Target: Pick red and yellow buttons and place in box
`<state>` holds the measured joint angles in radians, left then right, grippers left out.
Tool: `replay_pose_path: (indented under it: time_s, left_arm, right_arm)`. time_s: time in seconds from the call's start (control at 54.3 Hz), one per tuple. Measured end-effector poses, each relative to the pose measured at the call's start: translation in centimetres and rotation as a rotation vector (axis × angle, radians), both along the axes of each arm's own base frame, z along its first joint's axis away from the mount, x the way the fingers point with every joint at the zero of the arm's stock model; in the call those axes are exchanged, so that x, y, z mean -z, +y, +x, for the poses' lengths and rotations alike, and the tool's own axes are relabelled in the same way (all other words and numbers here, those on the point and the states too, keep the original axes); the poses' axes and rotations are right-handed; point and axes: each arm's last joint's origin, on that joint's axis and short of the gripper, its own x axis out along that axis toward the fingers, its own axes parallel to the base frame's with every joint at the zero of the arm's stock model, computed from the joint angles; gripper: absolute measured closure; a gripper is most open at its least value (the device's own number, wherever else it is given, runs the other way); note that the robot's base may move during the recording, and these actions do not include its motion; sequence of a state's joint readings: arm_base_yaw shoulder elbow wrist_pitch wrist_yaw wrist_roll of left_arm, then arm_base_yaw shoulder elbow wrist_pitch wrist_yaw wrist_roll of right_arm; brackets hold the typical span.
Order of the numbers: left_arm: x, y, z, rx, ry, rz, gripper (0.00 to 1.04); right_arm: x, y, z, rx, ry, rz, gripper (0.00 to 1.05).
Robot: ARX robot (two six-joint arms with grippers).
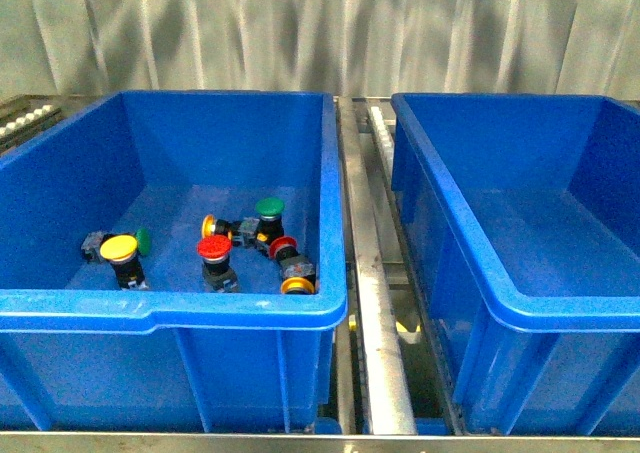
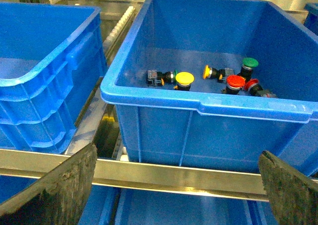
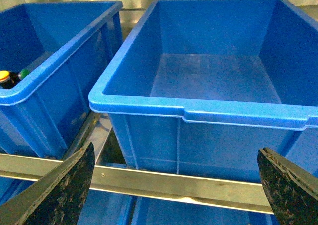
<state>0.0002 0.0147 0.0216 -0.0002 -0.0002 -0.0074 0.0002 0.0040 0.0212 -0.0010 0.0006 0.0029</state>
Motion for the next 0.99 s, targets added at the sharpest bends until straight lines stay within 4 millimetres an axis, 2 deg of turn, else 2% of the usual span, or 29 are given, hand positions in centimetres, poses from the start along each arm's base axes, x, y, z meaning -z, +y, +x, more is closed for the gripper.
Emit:
replay_pose_path:
  time_s: [0.995]
  left_arm:
    - [0.00, 0.00, 0.00, 0.000, 0.000, 0.000, 0.08]
  right_arm:
    - [0.00, 0.00, 0.00, 0.000, 0.000, 0.000, 0.07]
